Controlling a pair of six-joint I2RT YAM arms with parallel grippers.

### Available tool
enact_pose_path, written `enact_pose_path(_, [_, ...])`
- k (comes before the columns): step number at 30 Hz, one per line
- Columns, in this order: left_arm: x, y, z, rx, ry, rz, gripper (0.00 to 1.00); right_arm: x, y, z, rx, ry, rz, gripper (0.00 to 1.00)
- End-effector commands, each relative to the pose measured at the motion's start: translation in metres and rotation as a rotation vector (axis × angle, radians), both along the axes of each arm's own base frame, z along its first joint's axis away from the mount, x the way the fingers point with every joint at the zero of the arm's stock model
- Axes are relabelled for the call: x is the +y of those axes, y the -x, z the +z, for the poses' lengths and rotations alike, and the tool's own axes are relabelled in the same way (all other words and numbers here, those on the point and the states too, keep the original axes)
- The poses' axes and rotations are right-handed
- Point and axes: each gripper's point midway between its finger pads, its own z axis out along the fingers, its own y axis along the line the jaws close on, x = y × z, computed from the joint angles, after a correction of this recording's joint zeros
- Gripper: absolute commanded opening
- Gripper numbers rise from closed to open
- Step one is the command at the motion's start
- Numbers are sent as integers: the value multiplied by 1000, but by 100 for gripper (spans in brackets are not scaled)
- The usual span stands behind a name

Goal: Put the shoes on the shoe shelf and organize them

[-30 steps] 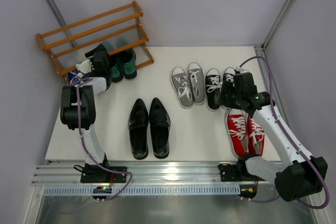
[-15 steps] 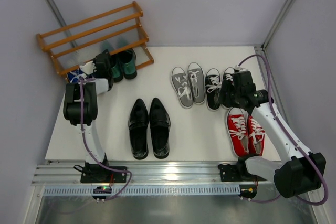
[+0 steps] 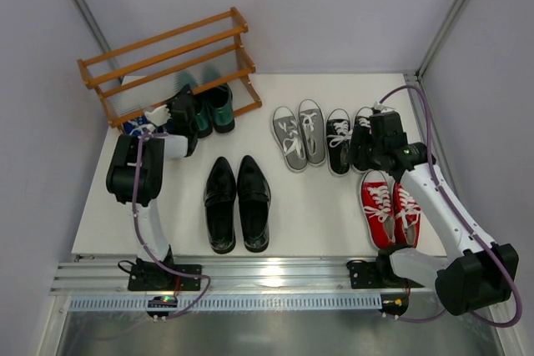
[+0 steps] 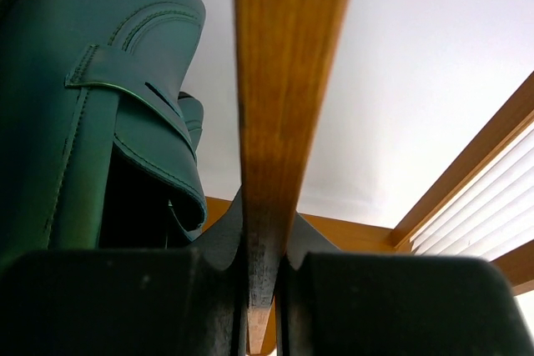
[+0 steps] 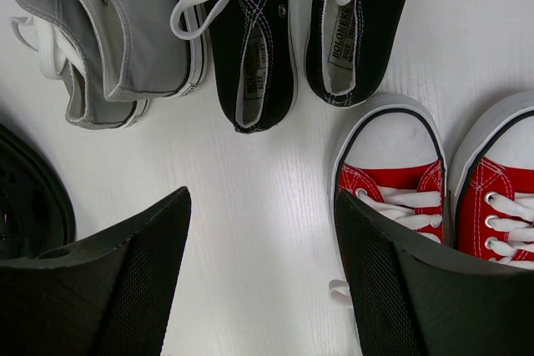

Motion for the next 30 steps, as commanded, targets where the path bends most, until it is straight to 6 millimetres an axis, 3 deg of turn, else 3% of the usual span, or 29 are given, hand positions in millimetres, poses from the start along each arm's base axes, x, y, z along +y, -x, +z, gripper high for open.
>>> enact_pose_path(1, [-56, 19, -1, 5, 67, -135, 0, 3, -4, 15, -72, -16, 12, 72])
enact_pose_path(11, [-83, 70, -10, 18, 86, -133, 0, 7, 2, 12, -74, -44, 31, 72])
enact_pose_path(15, [-80, 71, -4, -16, 100, -118, 4, 10, 5, 12, -72, -52, 40, 72])
enact_pose_path(19, [-81, 60, 13, -49, 96, -136, 39, 11, 7, 12, -76, -56, 47, 72])
enact_pose_path(20, [-83, 58, 18, -58, 97, -156, 53, 11, 7, 13, -77, -56, 45, 72])
enact_pose_path(24, [-81, 58, 46, -94, 51, -181, 75, 12, 7, 14, -79, -55, 49, 75])
enact_pose_path(26, [-80, 63, 52, -84, 30, -195, 93, 13, 6, 15, -81, -55, 51, 75])
enact_pose_path(27, [-80, 71, 70, -104, 17, -207, 96, 13, 6, 14, -80, -57, 52, 76])
enact_pose_path(28, [-80, 76, 60, -55, -1, -220, 100, 14, 6, 15, -83, -58, 52, 78])
enact_pose_path(29, [-81, 82, 63, -43, -13, -240, 100, 14, 5, 15, -83, -58, 52, 78])
enact_pose_path(30, [-85, 93, 80, -59, -48, -279, 100, 14, 5, 16, -85, -58, 54, 79])
